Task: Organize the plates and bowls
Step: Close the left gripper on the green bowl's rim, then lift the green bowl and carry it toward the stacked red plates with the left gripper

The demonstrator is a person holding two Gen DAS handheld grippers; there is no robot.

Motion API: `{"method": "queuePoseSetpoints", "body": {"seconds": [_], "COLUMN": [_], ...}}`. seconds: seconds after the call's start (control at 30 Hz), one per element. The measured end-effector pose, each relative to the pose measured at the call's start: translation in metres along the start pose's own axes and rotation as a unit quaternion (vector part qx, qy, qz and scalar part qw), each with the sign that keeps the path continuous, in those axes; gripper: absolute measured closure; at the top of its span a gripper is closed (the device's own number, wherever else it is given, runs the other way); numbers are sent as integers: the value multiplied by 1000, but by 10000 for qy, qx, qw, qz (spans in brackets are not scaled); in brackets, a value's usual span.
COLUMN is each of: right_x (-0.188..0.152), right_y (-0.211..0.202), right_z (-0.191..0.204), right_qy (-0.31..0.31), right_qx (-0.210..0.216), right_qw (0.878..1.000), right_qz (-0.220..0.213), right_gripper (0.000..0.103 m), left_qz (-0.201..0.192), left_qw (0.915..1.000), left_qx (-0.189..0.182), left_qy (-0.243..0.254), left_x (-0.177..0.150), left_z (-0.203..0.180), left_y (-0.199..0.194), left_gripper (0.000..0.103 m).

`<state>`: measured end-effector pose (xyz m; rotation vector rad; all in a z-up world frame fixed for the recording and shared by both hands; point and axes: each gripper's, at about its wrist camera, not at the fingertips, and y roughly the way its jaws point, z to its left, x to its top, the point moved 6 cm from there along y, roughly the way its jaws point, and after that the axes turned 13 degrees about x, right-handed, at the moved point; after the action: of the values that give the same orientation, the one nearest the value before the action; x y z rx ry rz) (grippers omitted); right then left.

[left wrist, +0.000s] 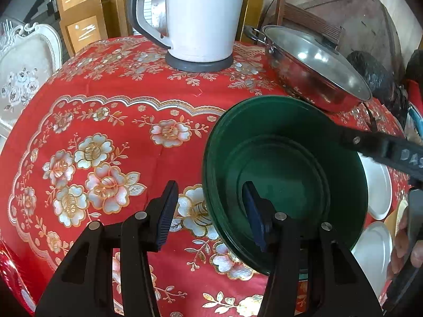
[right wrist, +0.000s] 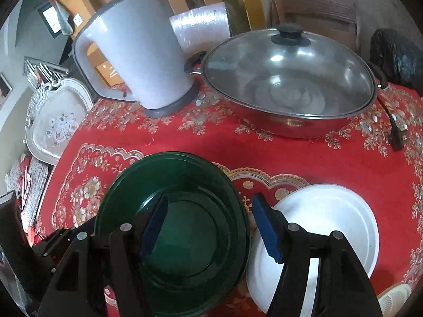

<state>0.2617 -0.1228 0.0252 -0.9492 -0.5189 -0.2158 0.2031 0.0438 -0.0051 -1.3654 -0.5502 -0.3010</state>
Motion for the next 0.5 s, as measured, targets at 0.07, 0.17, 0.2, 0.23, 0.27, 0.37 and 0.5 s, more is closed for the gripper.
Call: {"method": "queuePoseSetpoints", "body": {"seconds": [0.07, 0.17, 0.2, 0.23, 0.27, 0.37, 0.5], "right_x": [-2, -4, -7, -9, -12, -13, -18], "right_y": [6, 10, 15, 18, 20, 16, 12], "right_z": [-5, -3, 0, 2, 6, 11, 15], "right_qy": [85, 147, 163, 164, 141, 89, 111], "right_qx": [-67, 150, 263, 326, 428, 513, 729], "right_qw": [9999, 9997, 9992, 9989, 9984, 9984, 9970], "right_qz": [87, 128, 240, 301, 330, 229, 253], "right_gripper": [37, 35, 35, 35, 35, 35, 35], "left_qz": [-14, 33, 62, 65, 37, -15, 152], "left_qw": [10000, 9998, 9998, 9997, 9997, 9997, 9992], "left_qx": [5, -35, -56, 19, 32, -118, 13], "left_qy": [60, 167, 198, 231, 252, 191, 357], "left_x": [0, -2, -3, -4, -5, -8, -18], "left_z": [-4, -10, -12, -12, -12, -6, 3], "left_y": [0, 3, 5, 7, 7, 7, 12], "left_gripper": [53, 53, 52, 52, 52, 53, 77]}}
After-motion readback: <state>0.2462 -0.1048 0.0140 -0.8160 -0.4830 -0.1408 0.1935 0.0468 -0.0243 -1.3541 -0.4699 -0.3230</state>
